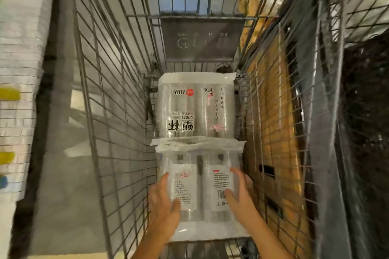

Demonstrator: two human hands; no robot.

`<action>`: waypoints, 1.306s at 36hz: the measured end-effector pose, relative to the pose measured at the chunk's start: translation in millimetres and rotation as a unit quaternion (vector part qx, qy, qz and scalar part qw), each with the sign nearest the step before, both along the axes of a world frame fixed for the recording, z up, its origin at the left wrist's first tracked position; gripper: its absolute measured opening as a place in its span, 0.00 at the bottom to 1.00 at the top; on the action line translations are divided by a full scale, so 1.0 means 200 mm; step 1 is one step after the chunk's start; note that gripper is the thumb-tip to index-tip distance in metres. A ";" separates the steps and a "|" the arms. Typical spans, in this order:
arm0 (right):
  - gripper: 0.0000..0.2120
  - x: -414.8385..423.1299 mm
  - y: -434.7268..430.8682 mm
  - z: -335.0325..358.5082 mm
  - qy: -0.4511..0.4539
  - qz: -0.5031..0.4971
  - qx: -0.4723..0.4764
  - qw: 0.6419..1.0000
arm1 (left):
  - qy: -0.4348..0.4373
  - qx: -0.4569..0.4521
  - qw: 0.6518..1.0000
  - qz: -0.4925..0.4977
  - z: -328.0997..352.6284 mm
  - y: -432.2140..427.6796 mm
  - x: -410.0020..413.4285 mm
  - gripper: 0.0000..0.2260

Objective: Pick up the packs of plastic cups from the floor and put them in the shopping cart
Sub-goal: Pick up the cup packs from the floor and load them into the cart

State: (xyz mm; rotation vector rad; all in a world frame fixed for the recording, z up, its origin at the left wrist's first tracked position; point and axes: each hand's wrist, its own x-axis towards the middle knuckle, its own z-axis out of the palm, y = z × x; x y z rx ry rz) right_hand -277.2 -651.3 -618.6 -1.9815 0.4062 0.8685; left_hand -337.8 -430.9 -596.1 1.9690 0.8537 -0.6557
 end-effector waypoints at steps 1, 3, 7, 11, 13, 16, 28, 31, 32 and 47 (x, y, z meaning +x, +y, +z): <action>0.31 0.00 0.00 -0.01 0.002 -0.001 -0.002 1.000 | -0.002 -0.003 1.000 -0.004 -0.02 0.00 0.00 0.37; 0.31 -0.01 0.01 0.02 -0.002 0.011 -0.026 1.000 | 0.004 -0.014 1.000 -0.002 -0.03 0.01 -0.01 0.35; 0.32 0.02 0.07 0.15 -0.027 0.043 -0.055 0.997 | 0.006 0.004 1.000 -0.014 0.03 0.04 0.02 0.37; 0.27 0.12 0.12 0.35 -0.055 0.096 -0.113 0.987 | 0.015 0.016 0.997 -0.070 0.21 0.09 0.15 0.31; 0.25 0.21 0.14 0.50 -0.075 0.120 -0.106 0.984 | -0.026 0.014 0.996 -0.089 0.35 0.13 0.25 0.30; 0.23 0.39 0.16 0.76 -0.138 0.170 -0.101 0.971 | -0.078 0.043 0.982 -0.164 0.62 0.19 0.43 0.22; 0.23 0.91 0.23 2.09 -0.347 0.350 -0.251 0.833 | -0.260 0.235 0.867 -0.355 2.08 0.29 0.91 0.22; 0.20 0.94 0.23 2.39 -0.378 0.344 -0.270 0.816 | -0.296 0.251 0.849 -0.359 2.36 0.30 0.93 0.22; 0.19 0.94 0.23 2.47 -0.390 0.337 -0.276 0.811 | -0.310 0.256 0.841 -0.362 2.43 0.30 0.93 0.23; 0.16 0.20 0.05 3.03 -0.407 0.115 -0.324 0.846 | -0.388 0.215 0.723 -0.530 2.97 0.12 0.67 0.24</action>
